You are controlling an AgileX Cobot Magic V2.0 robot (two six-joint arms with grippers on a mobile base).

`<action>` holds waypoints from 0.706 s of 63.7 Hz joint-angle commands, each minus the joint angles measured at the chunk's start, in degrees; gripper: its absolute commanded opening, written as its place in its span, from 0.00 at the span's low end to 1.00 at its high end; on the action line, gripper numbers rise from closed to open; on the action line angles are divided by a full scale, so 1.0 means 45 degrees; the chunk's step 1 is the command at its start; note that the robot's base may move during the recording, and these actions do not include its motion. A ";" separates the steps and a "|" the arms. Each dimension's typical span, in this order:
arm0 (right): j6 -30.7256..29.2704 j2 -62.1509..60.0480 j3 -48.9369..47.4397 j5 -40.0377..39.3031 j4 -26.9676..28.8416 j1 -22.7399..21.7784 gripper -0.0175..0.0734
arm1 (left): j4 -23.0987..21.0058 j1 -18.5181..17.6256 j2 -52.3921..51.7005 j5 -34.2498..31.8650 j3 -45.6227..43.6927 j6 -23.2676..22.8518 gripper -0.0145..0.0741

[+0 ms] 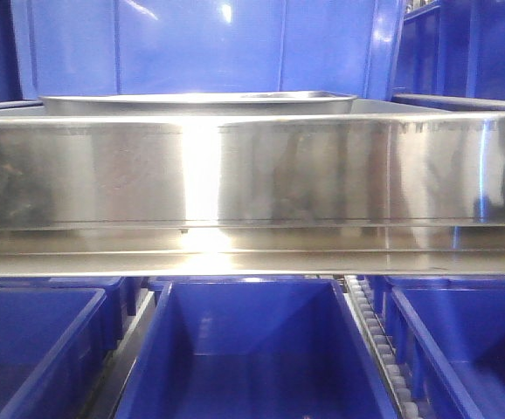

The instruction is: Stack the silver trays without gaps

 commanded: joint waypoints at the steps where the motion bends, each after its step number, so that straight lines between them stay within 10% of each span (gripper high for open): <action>1: -0.0206 -0.0244 0.0056 -0.1345 -0.0013 -0.0090 0.25 | -0.0083 -0.0004 -0.0431 -0.1164 -0.0028 -0.0016 0.11; 45: -0.0206 -0.0244 0.0056 -0.1316 -0.0007 -0.0090 0.25 | -0.0083 -0.0004 -0.0411 -0.1164 -0.0028 -0.0016 0.11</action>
